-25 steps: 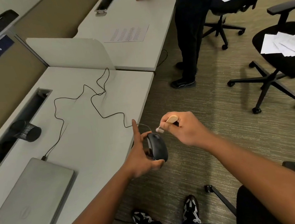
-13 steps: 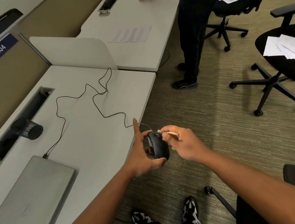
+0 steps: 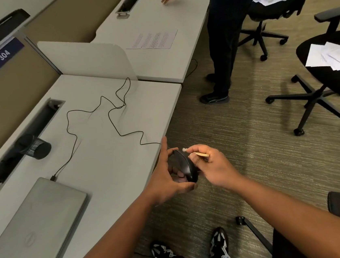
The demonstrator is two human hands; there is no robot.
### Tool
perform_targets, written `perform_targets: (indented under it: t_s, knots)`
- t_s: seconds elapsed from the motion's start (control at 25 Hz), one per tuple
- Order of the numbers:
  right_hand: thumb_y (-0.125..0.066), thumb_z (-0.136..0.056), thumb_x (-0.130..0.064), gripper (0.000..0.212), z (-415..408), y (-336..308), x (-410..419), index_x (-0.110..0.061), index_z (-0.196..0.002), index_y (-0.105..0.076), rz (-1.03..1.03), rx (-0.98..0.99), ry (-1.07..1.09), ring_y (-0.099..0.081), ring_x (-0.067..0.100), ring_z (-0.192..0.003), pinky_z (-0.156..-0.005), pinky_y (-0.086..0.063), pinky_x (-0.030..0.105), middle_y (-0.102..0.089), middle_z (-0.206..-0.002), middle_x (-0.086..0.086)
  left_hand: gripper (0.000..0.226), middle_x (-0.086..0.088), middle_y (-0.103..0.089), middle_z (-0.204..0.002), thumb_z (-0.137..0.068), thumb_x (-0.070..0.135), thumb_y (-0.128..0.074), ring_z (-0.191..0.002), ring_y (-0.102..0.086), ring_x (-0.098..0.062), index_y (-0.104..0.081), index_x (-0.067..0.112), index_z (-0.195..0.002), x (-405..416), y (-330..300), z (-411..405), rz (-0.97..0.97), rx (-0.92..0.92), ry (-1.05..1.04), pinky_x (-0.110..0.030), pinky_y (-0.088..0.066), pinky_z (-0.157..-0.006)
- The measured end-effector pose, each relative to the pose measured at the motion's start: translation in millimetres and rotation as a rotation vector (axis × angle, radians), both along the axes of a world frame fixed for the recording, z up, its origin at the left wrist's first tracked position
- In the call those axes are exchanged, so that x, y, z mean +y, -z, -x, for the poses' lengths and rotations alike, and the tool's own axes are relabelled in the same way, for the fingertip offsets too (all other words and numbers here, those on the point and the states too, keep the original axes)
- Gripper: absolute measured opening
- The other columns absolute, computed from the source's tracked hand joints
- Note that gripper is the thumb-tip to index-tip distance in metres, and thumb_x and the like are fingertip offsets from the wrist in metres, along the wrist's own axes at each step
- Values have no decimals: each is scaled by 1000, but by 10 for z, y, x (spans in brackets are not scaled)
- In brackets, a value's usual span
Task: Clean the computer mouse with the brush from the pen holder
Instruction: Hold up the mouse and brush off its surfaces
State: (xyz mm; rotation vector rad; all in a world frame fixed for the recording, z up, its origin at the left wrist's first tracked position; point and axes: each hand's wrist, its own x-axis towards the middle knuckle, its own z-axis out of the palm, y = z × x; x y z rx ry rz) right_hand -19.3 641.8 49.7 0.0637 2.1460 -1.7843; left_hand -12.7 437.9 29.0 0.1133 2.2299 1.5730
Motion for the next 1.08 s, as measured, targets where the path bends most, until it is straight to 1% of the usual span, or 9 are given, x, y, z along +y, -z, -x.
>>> perform_targets:
  t_s: [0.12,0.32,0.4,0.52,0.72,0.84,0.96,1.0,1.08]
  knots:
    - [-58,-107,-21,22,-11,19,-13,-29,-125,-69,29,-12,-2,-72,25,-111,-89,-63,53,-72,-127,-2,152,23,-37,-156,-63,22,-101,-117,-71,-16,11,80,-147,15,-14,-6,-5,6,-14,-31,-64,-88]
    - [-60,-106,-18,21,-28,31,-18,-29,-120,-70,58,-11,27,-70,25,-114,-93,-61,54,-71,-128,0,157,53,-33,-145,-63,27,-104,-127,-53,18,12,59,-164,-11,52,-6,49,-39,3,-13,-56,-91]
    - [-60,-106,-19,20,-34,27,-15,-31,-118,-69,31,9,20,-71,24,-112,-94,-61,53,-73,-123,2,158,54,-32,-145,-64,28,-106,-131,-47,22,13,58,-164,-23,76,0,74,-40,2,-11,-52,-96]
    - [-59,-106,-19,20,-45,21,-28,-34,-116,-68,17,35,10,-71,24,-109,-93,-61,54,-74,-118,2,157,45,-32,-152,-64,27,-106,-131,-46,23,13,71,-157,-27,75,2,67,-55,-12,-8,-50,-96]
    - [-59,-107,-21,19,-65,46,-34,-28,-122,-69,12,43,10,-72,22,-107,-87,-64,43,-74,-118,1,158,35,-33,-157,-66,22,-105,-130,-49,18,16,73,-155,-26,79,1,37,-61,-36,-5,-48,-96]
    - [-58,-107,-20,19,-71,35,-42,-31,-120,-68,25,34,6,-73,22,-105,-86,-64,44,-75,-115,0,160,29,-32,-161,-67,21,-105,-141,-47,3,18,72,-155,-21,43,6,38,-43,-32,-7,-49,-98]
    - [-59,-107,-21,19,-72,33,-56,-30,-120,-68,19,34,-10,-73,21,-105,-88,-64,46,-75,-113,0,159,16,-30,-170,-65,25,-105,-151,-44,-12,19,79,-148,-3,-43,-7,47,-3,-46,-25,-50,-114]
    - [-61,-106,-21,18,-72,27,-51,-28,-121,-69,4,50,-6,-73,16,-102,-86,-63,43,-75,-111,-2,158,14,-30,-170,-63,28,-104,-151,-44,-14,18,83,-145,1,-69,-14,50,9,-50,-34,-49,-118]
    - [-66,-103,-23,14,-55,-23,-12,-23,-114,-73,14,128,43,-68,2,-81,-71,-56,29,-74,-94,-11,155,14,-30,-169,-60,28,-102,-151,-44,-15,17,89,-138,-3,-108,-24,56,18,-58,-41,-47,-121]
